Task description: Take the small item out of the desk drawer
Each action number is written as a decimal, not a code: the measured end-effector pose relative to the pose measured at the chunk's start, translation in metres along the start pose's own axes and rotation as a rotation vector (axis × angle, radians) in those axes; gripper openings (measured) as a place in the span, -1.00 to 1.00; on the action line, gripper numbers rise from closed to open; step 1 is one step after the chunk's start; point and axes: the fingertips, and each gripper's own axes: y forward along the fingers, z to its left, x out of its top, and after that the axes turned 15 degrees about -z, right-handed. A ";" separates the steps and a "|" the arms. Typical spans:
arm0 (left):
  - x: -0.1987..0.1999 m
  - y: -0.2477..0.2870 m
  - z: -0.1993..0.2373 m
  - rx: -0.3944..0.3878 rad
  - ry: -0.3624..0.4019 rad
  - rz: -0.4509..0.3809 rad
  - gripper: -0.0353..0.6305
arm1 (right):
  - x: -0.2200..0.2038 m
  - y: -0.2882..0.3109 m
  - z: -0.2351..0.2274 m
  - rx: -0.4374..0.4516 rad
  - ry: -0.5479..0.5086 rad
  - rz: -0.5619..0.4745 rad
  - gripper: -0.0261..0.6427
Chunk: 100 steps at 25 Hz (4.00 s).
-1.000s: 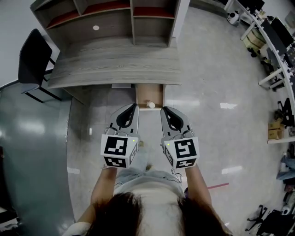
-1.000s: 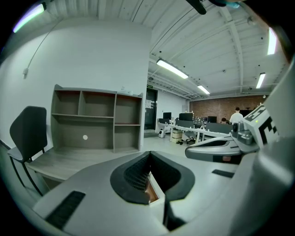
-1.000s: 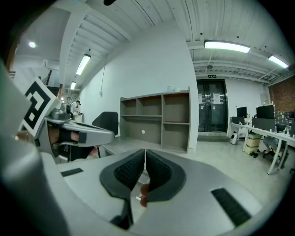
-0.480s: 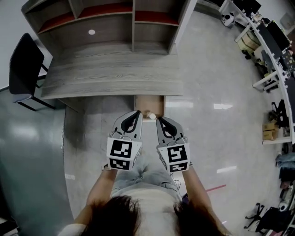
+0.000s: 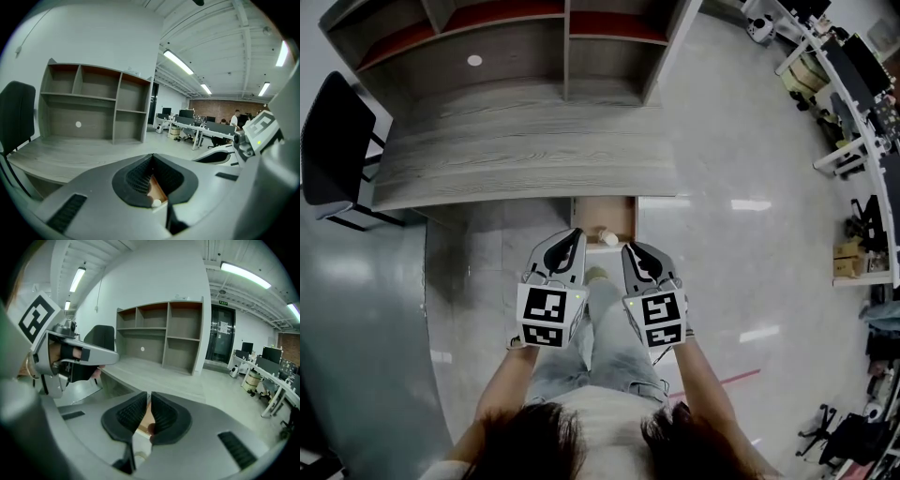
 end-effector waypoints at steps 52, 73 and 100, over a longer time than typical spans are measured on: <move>-0.155 0.114 0.074 0.090 -0.035 0.093 -0.85 | -0.225 0.140 -0.011 0.177 0.046 0.476 -0.57; -0.193 0.111 0.101 0.152 -0.078 0.130 -0.85 | -0.286 0.155 -0.007 0.189 0.008 0.633 -0.40; -0.207 0.106 0.115 0.178 -0.093 0.159 -0.85 | -0.303 0.159 -0.017 0.098 0.086 0.780 -0.43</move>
